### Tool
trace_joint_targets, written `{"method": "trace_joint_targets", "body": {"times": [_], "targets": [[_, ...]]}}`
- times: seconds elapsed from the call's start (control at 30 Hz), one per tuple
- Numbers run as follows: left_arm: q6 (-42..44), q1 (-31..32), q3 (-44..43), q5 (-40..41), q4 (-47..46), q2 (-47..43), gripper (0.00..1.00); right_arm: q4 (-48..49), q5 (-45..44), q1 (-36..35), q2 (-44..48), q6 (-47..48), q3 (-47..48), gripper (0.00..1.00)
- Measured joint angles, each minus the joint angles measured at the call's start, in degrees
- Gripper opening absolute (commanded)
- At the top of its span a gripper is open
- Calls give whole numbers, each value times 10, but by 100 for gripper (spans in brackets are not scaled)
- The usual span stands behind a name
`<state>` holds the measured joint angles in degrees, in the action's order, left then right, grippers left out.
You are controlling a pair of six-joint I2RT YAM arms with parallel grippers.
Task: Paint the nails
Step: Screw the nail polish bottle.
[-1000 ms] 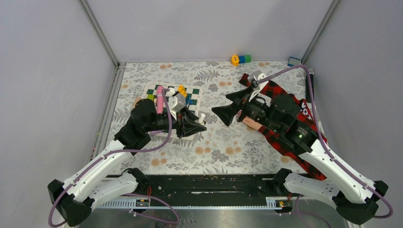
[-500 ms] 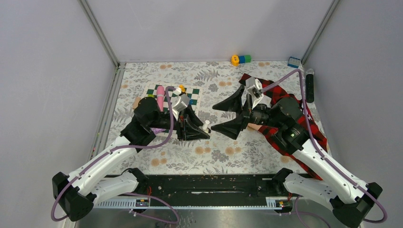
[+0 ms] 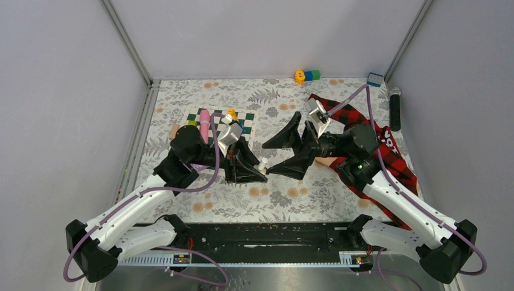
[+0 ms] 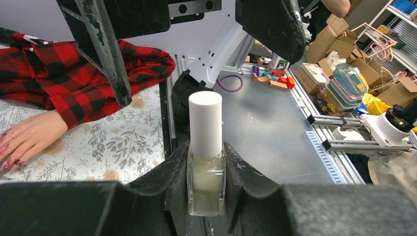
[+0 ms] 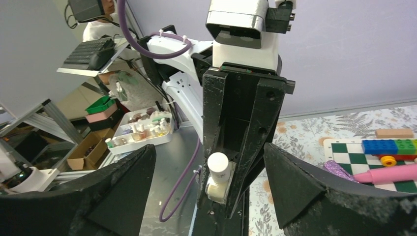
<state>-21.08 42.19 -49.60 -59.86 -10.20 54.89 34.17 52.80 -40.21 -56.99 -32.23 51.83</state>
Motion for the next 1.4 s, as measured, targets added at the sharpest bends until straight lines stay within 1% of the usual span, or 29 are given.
{"method": "trace_joint_targets", "body": {"times": [0.17, 0.27, 0.53, 0.77, 0.93, 1.07, 1.27, 1.3, 1.4], "targets": [[1, 0, 0, 0, 1, 0, 0, 26, 7, -10, -14, -20, 0, 81], [1, 0, 0, 0, 2, -1, 0, 30, 9, -22, -22, -24, 0, 76], [1, 0, 0, 0, 2, -16, 0, 29, 9, -39, -34, -26, 1, 67], [1, 0, 0, 1, 2, -21, 0, 5, 9, -48, -36, -11, 10, 57], [1, 0, 0, 3, 1, -25, 0, -21, 9, -59, -39, 5, 17, 48], [1, 1, 0, 5, 1, -30, 0, -44, 6, -65, -39, 24, 20, 39], [1, 2, 0, 5, 2, -34, 0, -59, -5, -70, -39, 42, 24, 31], [1, 2, 0, 5, 2, -35, 0, -61, -7, -71, -39, 44, 24, 29], [0, 3, 0, 5, 2, -35, 0, -66, -10, -72, -39, 54, 26, 16]]}}
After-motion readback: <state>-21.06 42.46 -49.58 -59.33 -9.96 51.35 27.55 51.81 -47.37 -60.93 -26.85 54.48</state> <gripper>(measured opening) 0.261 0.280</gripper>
